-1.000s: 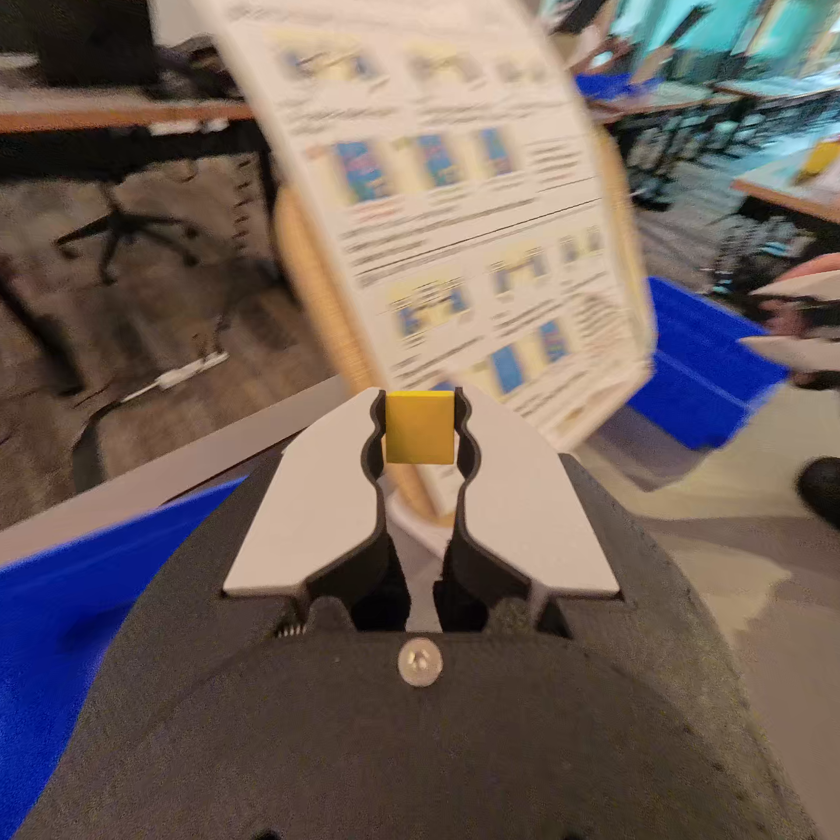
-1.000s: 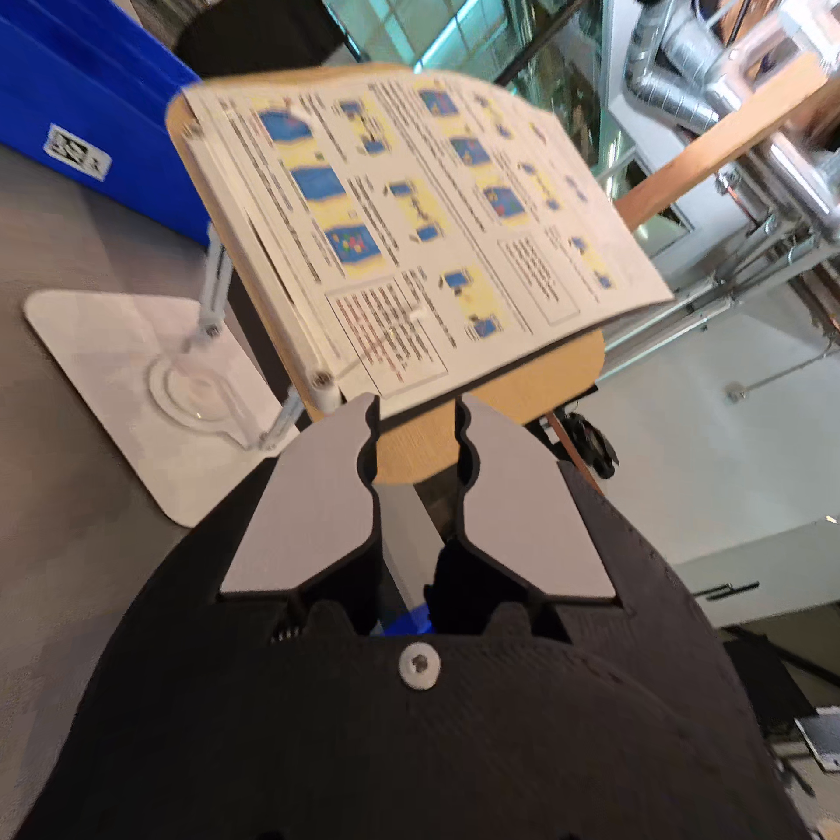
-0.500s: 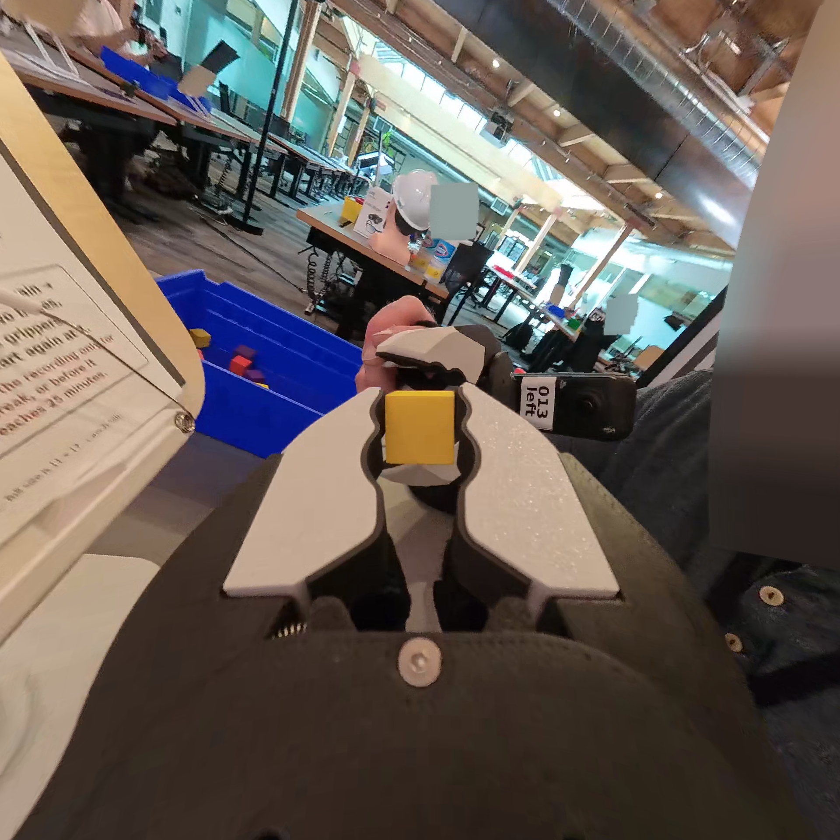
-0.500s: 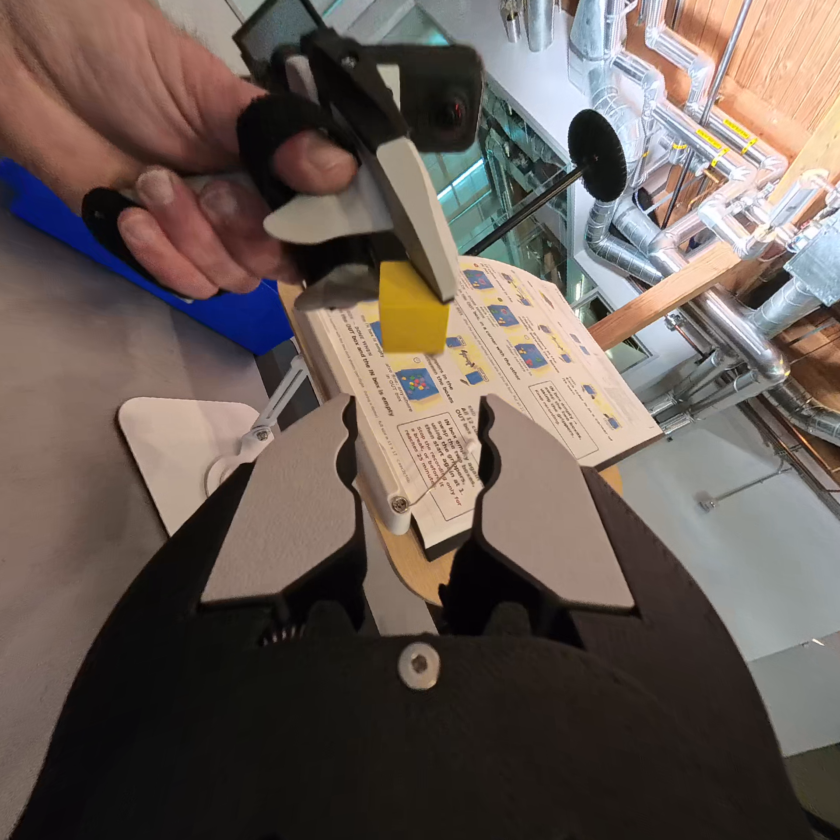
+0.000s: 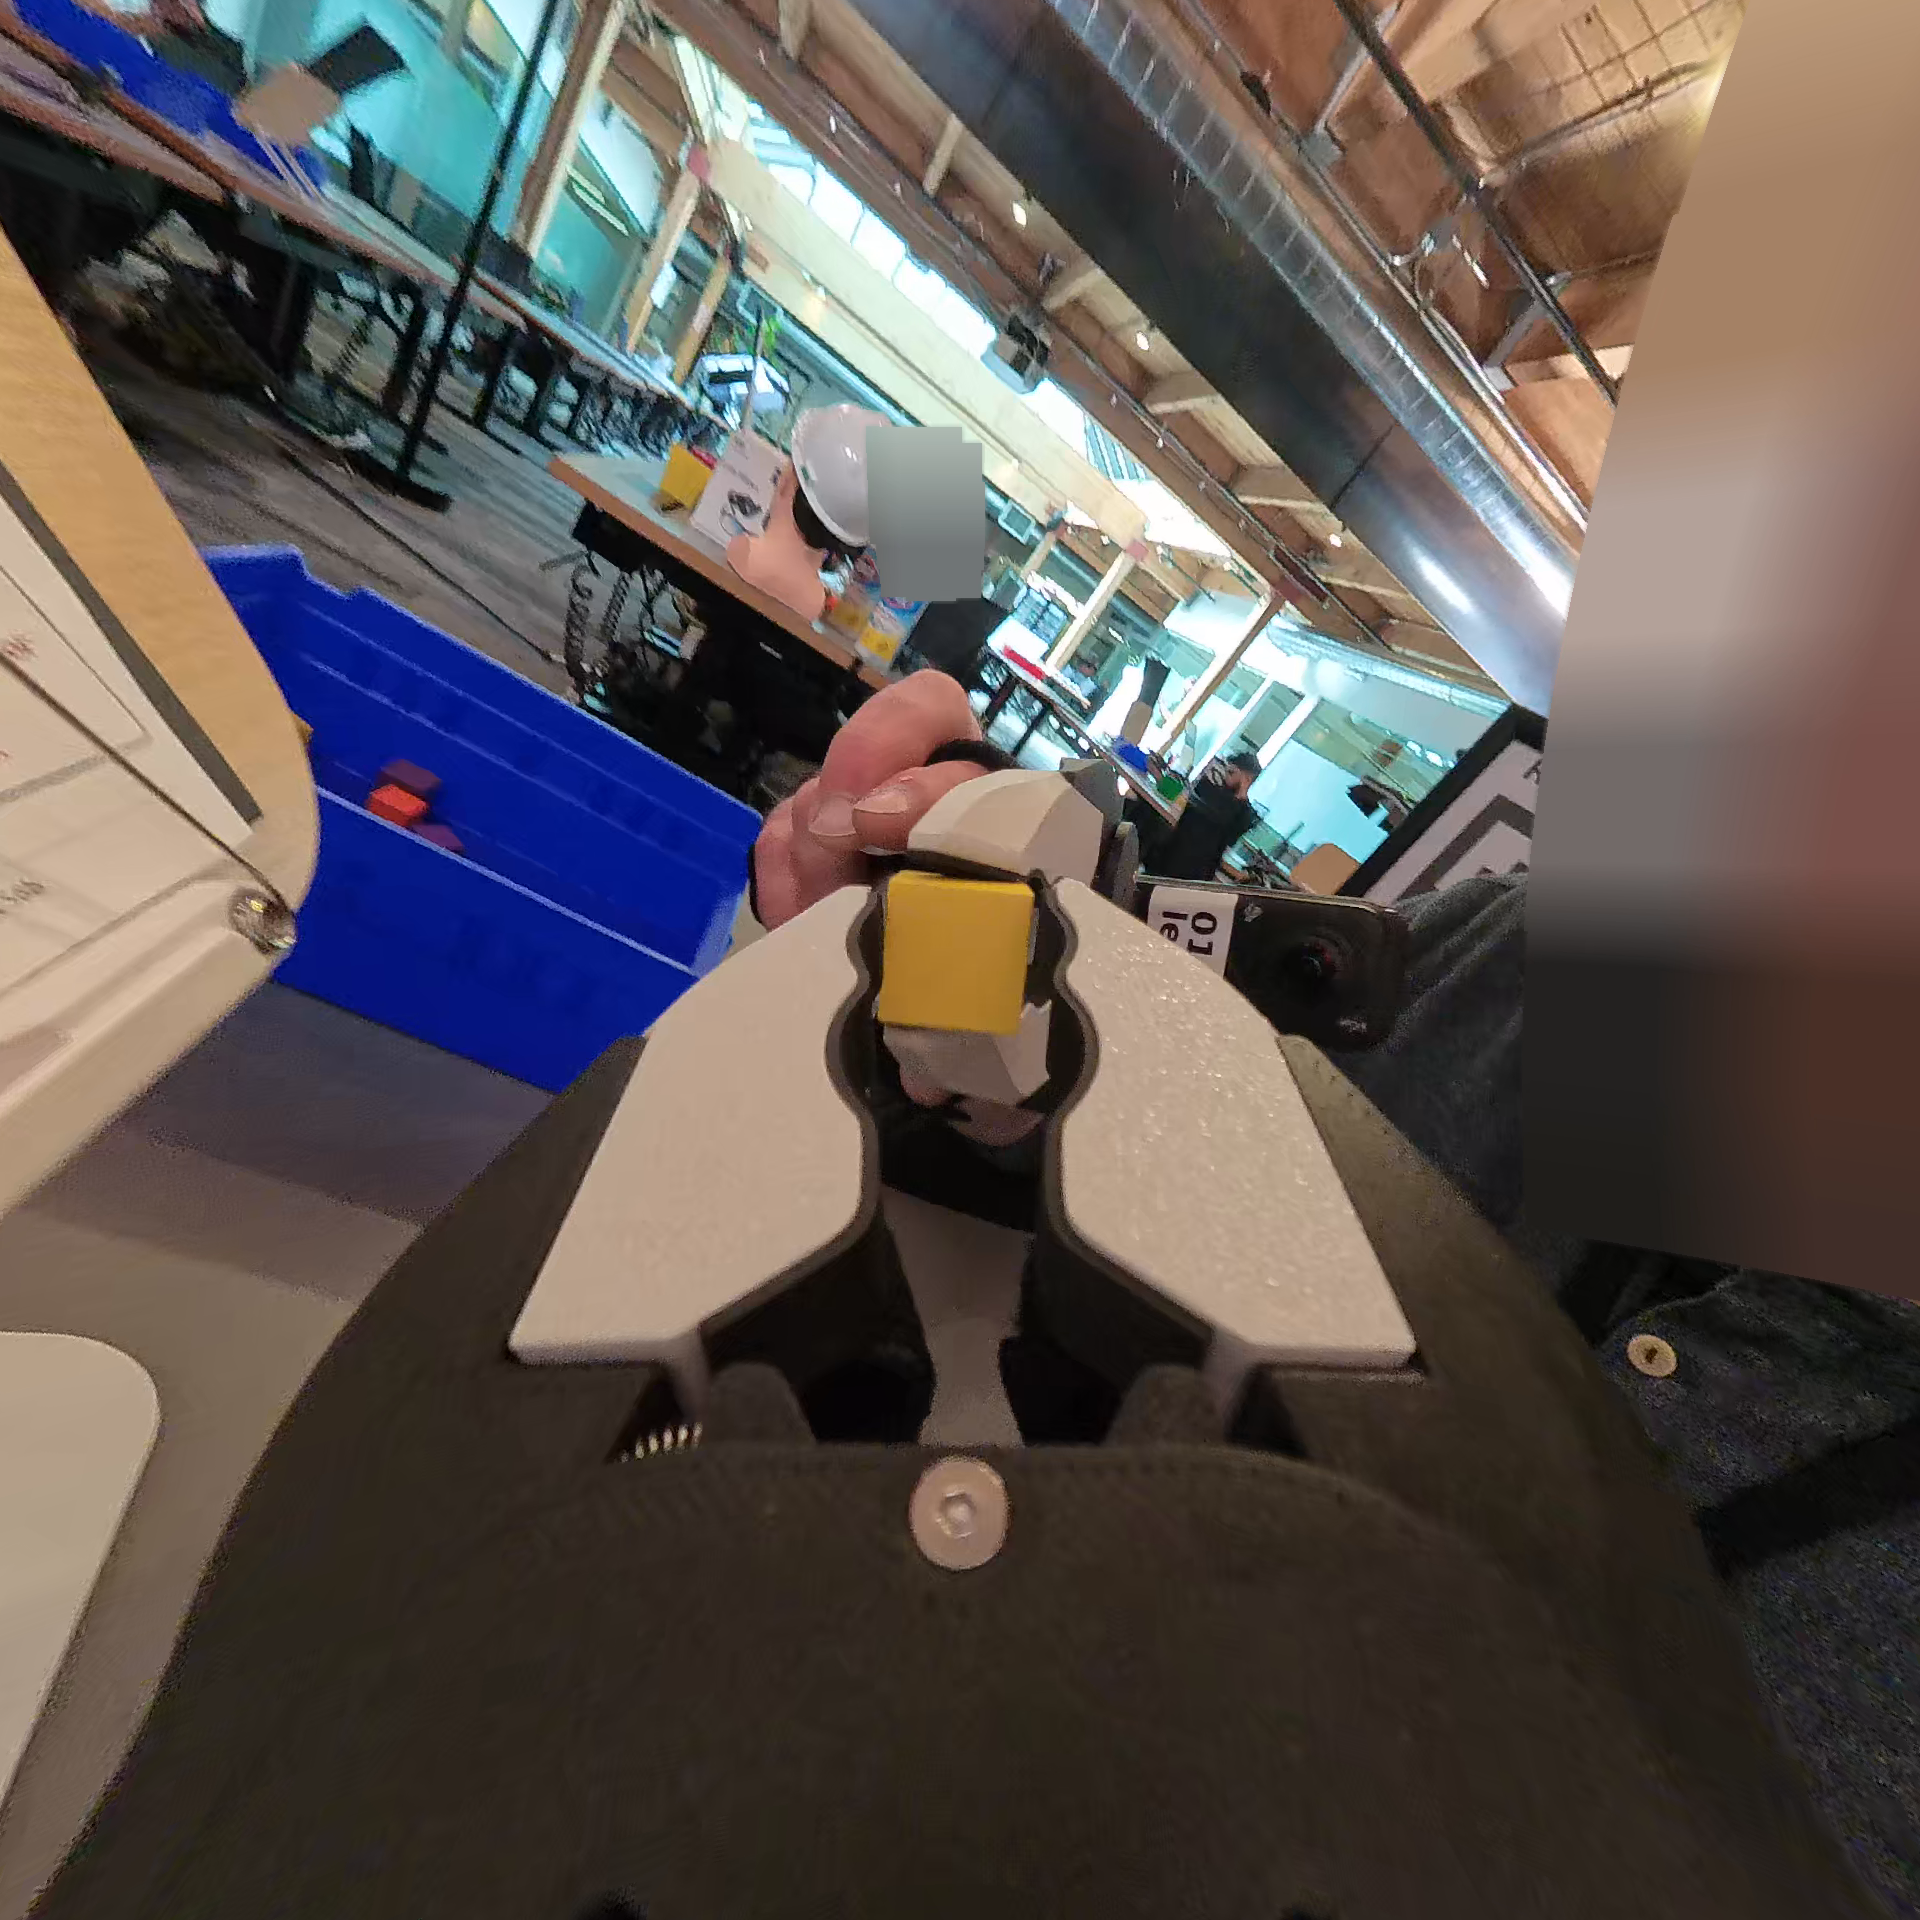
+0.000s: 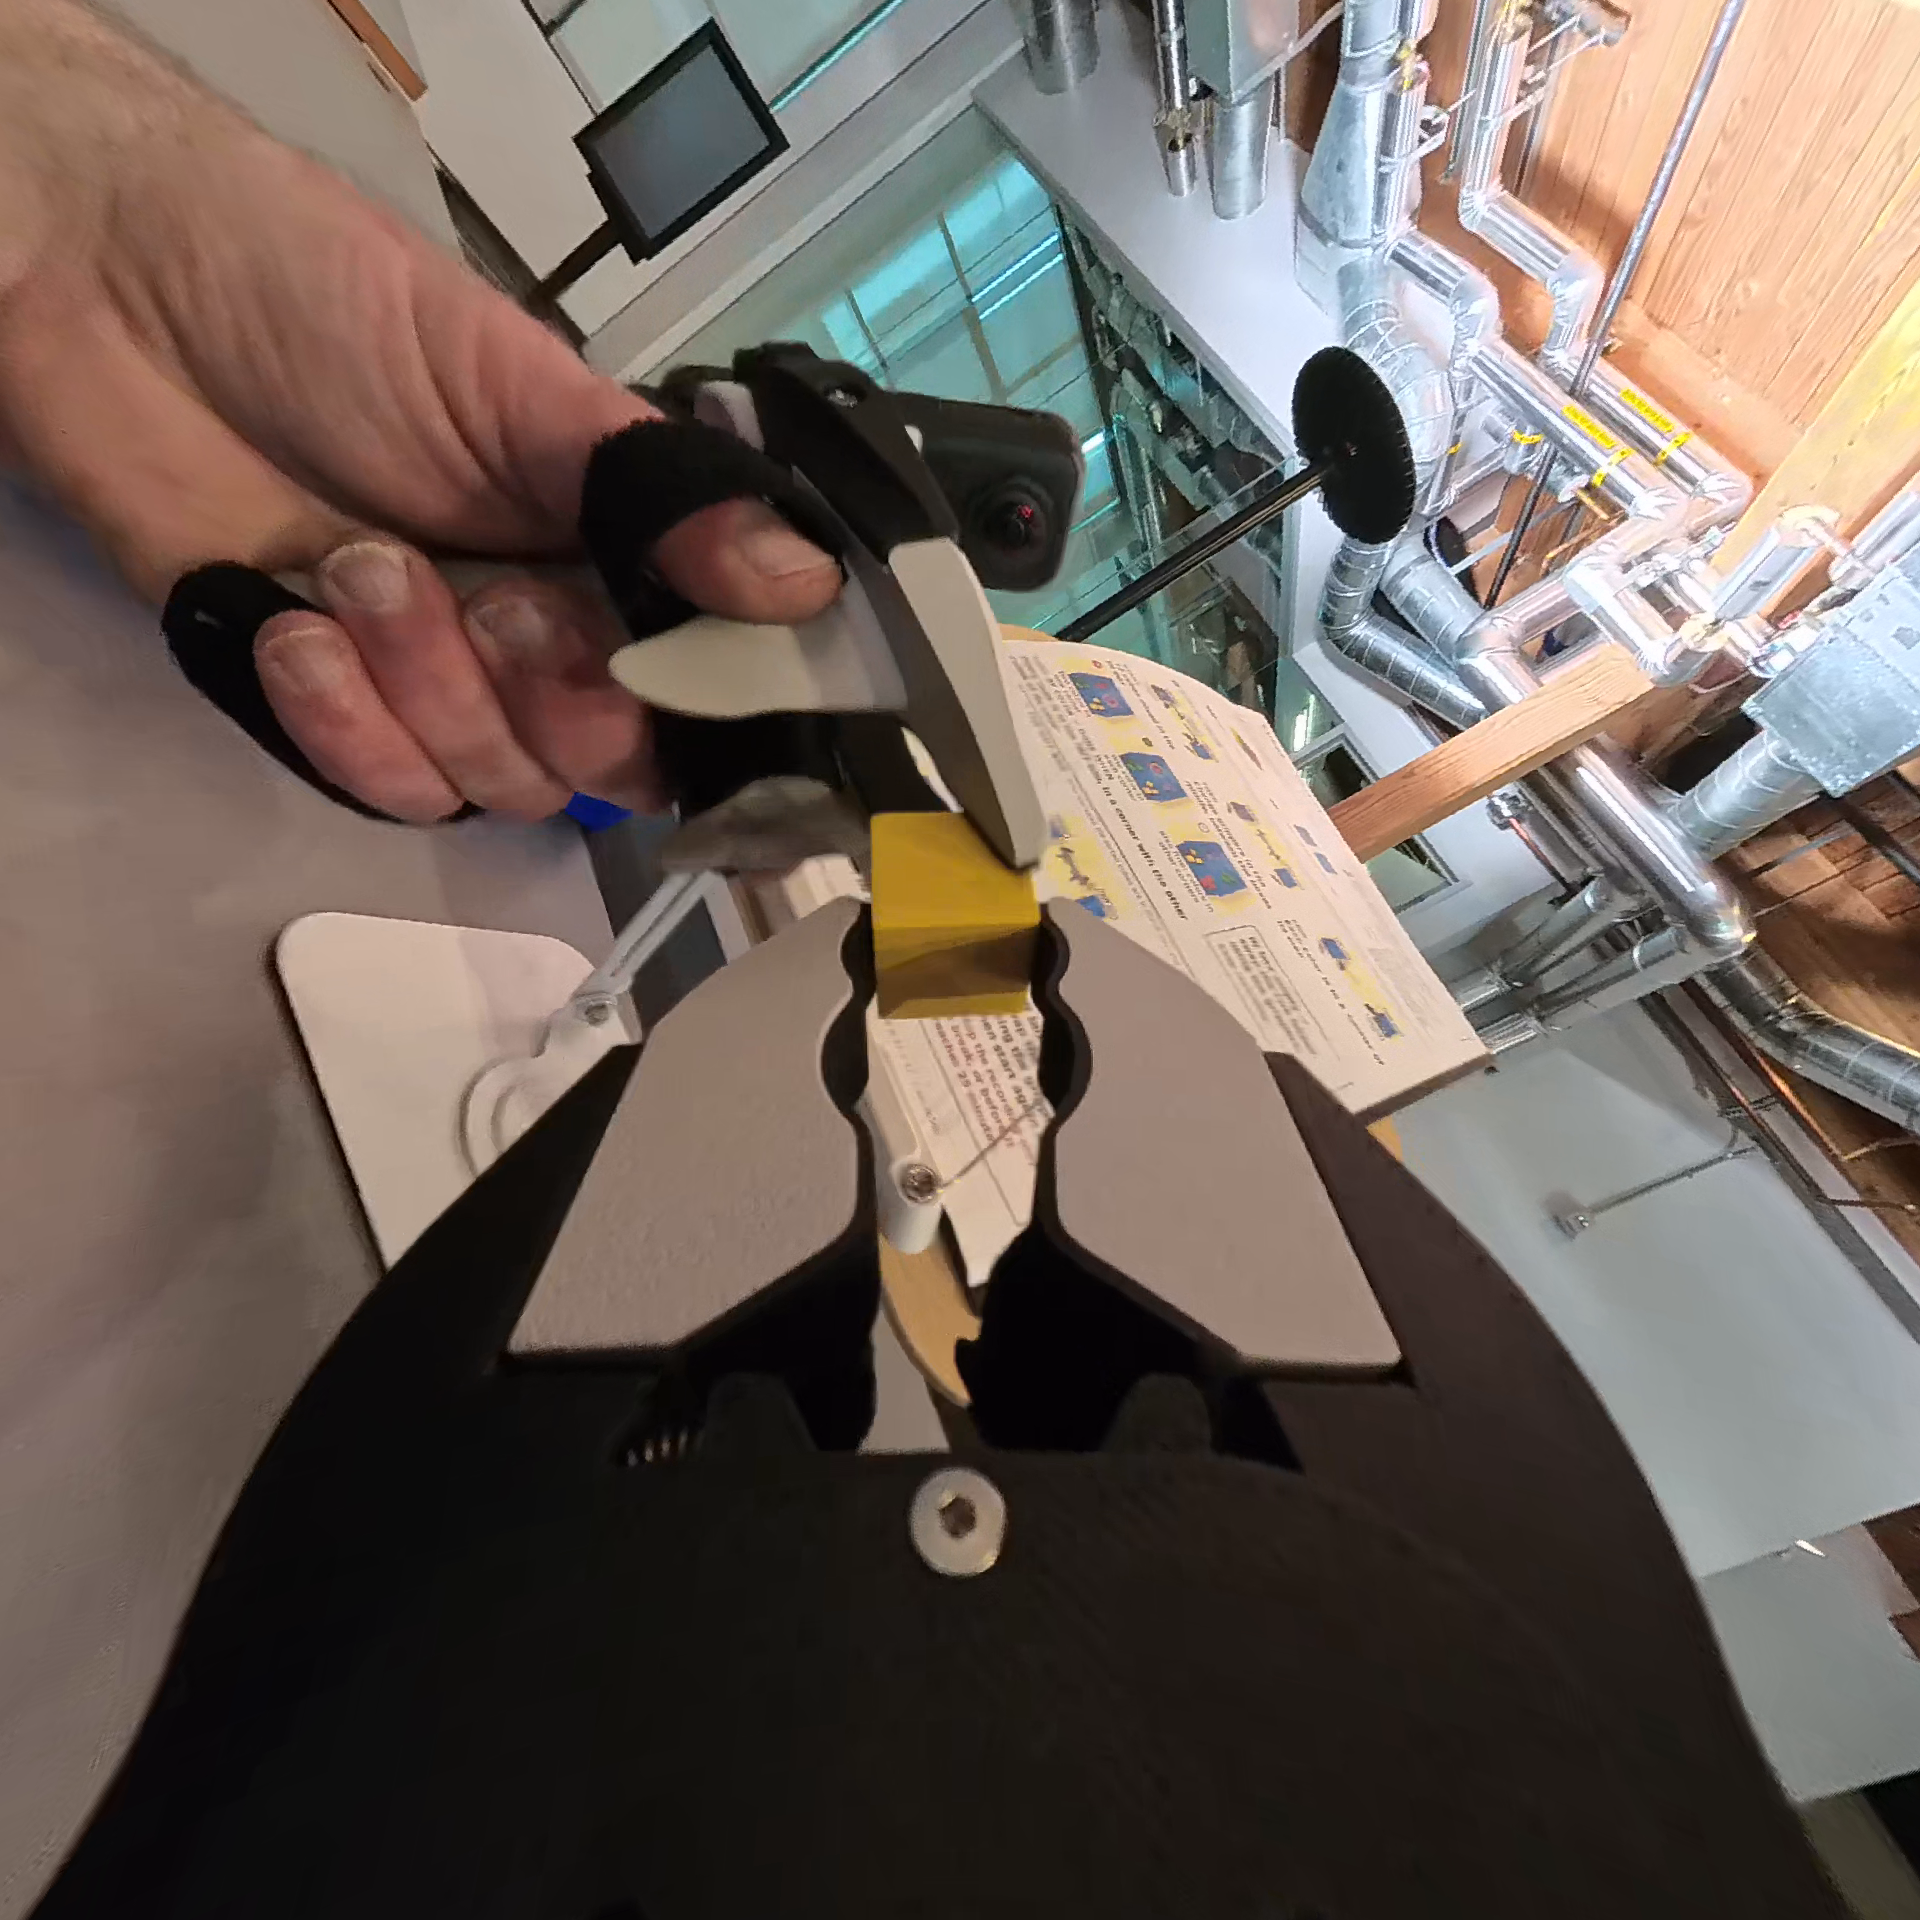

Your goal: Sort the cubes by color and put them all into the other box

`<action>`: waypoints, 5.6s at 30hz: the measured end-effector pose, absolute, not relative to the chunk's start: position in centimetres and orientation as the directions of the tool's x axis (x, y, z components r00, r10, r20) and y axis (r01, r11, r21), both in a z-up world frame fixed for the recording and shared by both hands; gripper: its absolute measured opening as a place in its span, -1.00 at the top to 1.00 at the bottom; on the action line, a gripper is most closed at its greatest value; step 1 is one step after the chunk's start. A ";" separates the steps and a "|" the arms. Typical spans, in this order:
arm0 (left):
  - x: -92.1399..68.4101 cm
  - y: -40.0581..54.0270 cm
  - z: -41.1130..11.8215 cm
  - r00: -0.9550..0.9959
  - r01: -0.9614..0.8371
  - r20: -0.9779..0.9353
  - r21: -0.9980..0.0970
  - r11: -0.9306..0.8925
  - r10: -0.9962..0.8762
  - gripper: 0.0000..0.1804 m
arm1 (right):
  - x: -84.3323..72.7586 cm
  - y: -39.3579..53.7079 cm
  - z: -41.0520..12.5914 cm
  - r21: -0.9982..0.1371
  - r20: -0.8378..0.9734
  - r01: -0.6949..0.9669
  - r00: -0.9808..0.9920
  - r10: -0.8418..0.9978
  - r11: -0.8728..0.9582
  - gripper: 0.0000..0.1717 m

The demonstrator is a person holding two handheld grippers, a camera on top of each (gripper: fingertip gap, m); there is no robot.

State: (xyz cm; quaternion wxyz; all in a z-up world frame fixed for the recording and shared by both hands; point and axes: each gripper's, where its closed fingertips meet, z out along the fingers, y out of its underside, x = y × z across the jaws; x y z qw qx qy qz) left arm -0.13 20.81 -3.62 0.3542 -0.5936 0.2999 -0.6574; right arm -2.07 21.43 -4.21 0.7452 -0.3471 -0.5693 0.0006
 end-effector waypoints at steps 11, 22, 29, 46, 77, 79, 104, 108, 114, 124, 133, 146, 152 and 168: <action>-8.0 22.9 0.6 0.226 0.159 0.366 -0.928 -0.337 -0.903 0.90 | 14.0 36.2 -7.2 -0.621 0.741 0.746 0.459 0.490 0.240 0.66; -9.9 24.5 -0.6 0.334 0.105 0.345 -0.938 -0.330 -0.877 0.92 | 23.3 41.6 -13.7 -0.624 0.626 0.771 0.591 0.508 -0.127 0.51; -16.1 27.1 -1.0 0.542 0.062 0.291 -0.949 -0.308 -0.788 0.89 | 22.8 40.8 -10.4 -0.631 0.679 0.773 0.592 0.433 -0.068 0.61; -36.5 32.4 -9.4 0.850 0.202 0.366 -0.891 -0.407 -0.379 0.80 | 16.4 38.2 -7.7 -0.612 0.753 0.778 0.517 0.408 0.144 0.71; -39.1 35.3 -21.6 0.902 0.095 0.349 -0.735 -0.672 -0.254 0.59 | 11.9 36.8 -10.5 -0.534 0.790 0.818 0.393 0.470 0.214 0.73; -39.1 35.7 -23.0 0.912 0.030 0.310 -0.706 -0.707 -0.271 0.58 | 11.5 36.6 -10.6 -0.530 0.792 0.818 0.384 0.474 0.223 0.73; -39.0 37.0 -24.5 0.926 -0.162 0.161 -0.649 -0.743 -0.343 0.75 | 9.5 35.6 -11.3 -0.519 0.797 0.810 0.344 0.497 0.272 0.72; -38.6 36.5 -19.9 0.908 -0.098 0.204 -0.746 -0.659 -0.367 0.75 | 8.6 34.8 -10.7 -0.527 0.799 0.791 0.338 0.497 0.310 0.72; -34.8 34.5 -10.7 0.840 -0.048 0.223 -0.878 -0.476 -0.495 0.76 | 6.6 32.8 -9.0 -0.563 0.796 0.728 0.350 0.494 0.391 0.70; -19.2 27.9 -0.9 0.546 -0.013 0.184 -0.974 -0.228 -0.817 0.76 | 2.0 27.5 -5.7 -0.607 0.793 0.558 0.380 0.476 0.566 0.55; -4.6 23.3 -3.2 0.151 0.092 0.382 -0.924 -0.372 -0.912 0.76 | -1.2 24.8 -6.7 -0.559 0.829 0.524 0.346 0.439 0.643 0.47; -0.2 21.7 -5.9 0.029 0.101 0.479 -0.875 -0.474 -0.878 0.76 | -2.0 23.6 -6.2 -0.525 0.846 0.490 0.391 0.363 0.696 0.63; 0.0 21.5 -6.2 -0.002 0.103 0.506 -0.858 -0.504 -0.862 0.76 | -1.9 23.7 -6.2 -0.526 0.845 0.490 0.393 0.363 0.695 0.73; -3.9 22.6 -3.0 0.135 0.148 0.389 -0.918 -0.369 -0.911 0.93 | 6.5 31.3 -3.9 -0.576 0.817 0.649 0.478 0.323 0.496 0.74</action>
